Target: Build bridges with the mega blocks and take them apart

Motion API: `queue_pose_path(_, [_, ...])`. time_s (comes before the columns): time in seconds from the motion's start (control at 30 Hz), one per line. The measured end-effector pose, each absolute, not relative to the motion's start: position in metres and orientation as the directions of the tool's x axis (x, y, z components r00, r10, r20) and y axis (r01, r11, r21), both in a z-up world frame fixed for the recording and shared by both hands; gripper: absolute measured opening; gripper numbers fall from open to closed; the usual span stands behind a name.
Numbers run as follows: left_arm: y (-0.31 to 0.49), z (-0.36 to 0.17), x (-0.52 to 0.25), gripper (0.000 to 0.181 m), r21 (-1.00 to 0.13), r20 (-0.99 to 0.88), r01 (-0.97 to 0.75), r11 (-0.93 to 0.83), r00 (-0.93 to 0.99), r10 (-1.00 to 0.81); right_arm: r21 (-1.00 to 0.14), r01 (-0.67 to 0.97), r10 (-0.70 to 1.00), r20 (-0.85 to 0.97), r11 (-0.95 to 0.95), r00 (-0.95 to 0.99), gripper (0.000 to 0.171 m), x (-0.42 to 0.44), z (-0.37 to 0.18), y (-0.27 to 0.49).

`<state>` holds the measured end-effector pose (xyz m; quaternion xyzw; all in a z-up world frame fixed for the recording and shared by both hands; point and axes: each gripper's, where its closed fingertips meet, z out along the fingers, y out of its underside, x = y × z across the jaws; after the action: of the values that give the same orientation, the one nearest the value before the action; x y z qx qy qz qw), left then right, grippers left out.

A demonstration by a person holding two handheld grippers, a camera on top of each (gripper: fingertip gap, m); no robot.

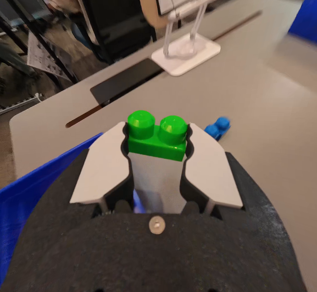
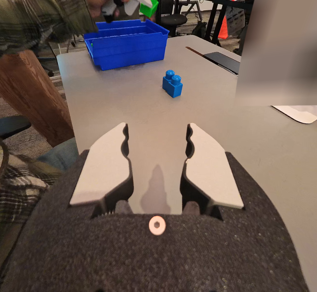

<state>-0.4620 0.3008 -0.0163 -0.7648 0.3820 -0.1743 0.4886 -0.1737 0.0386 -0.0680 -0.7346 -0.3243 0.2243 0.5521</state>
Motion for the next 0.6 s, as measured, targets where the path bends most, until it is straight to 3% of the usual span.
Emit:
queue_pose_path(0.13, [0.280, -0.022, -0.404, 0.064, -0.947, 0.023, -0.207, -0.244, 0.716, -0.698, -0.960, 0.220, 0.723, 0.027, -0.174, 0.690, 0.064, -0.171, -0.065, 0.034])
queue_pose_path(0.3, [0.269, -0.059, -0.365, 0.064, -0.946, 0.187, -0.008, -0.325, 0.805, -0.563, -0.966, 0.196, 0.726, 0.014, -0.167, 0.687, 0.063, -0.166, -0.065, 0.026])
queue_pose_path(0.6, [0.273, -0.103, -0.346, 0.064, -0.938, 0.213, 0.085, -0.336, 0.908, -0.362, -0.977, 0.150, 0.733, -0.010, -0.152, 0.680, 0.063, -0.151, -0.065, 0.018])
